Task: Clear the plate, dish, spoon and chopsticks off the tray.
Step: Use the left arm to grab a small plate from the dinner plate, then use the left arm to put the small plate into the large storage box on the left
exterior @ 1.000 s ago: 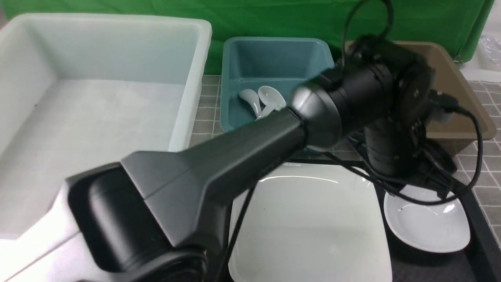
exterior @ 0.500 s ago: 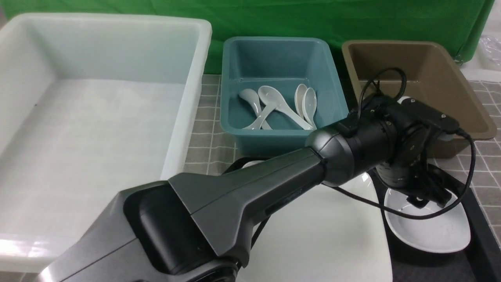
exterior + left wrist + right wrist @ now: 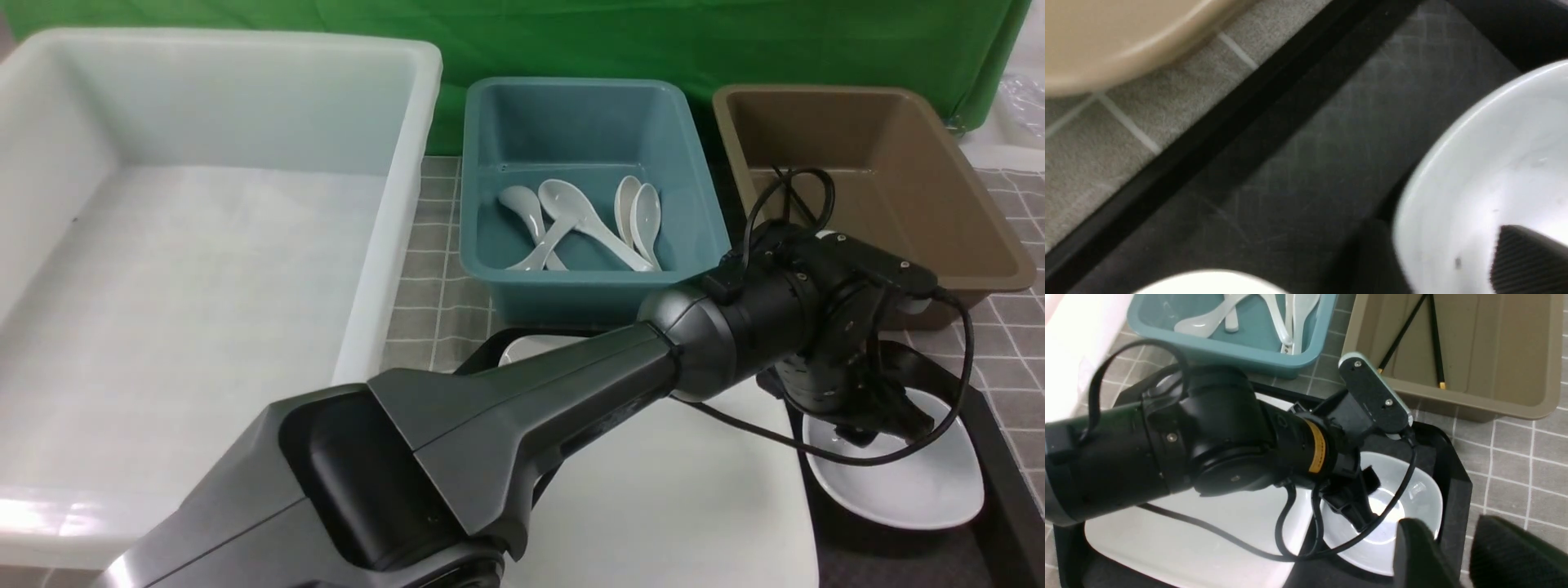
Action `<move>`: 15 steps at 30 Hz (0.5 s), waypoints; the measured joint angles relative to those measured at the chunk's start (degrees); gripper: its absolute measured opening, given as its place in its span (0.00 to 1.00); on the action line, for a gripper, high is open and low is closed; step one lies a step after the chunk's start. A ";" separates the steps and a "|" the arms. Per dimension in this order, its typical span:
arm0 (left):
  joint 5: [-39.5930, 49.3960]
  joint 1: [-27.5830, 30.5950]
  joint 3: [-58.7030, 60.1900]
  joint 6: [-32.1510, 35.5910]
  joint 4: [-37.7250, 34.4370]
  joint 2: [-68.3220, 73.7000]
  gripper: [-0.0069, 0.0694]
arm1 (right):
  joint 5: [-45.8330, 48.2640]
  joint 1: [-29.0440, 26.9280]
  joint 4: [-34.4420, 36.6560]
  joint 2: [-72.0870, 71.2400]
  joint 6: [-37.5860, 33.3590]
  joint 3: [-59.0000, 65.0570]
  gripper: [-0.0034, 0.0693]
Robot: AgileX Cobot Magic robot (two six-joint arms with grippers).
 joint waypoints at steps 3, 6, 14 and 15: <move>0.28 0.01 0.00 -0.34 -0.54 0.06 0.31 | 0.00 0.00 0.00 0.00 0.00 0.00 0.37; 0.37 0.06 -0.14 -0.58 -1.12 -0.73 0.26 | 0.00 0.00 0.00 0.00 0.00 0.00 0.37; 5.41 0.06 -0.14 -0.22 -0.94 -5.29 0.17 | 0.00 0.00 0.05 0.00 0.00 0.00 0.37; 6.75 0.20 -0.14 0.06 -0.94 -6.53 0.16 | 0.00 0.00 0.05 -0.17 0.00 0.00 0.37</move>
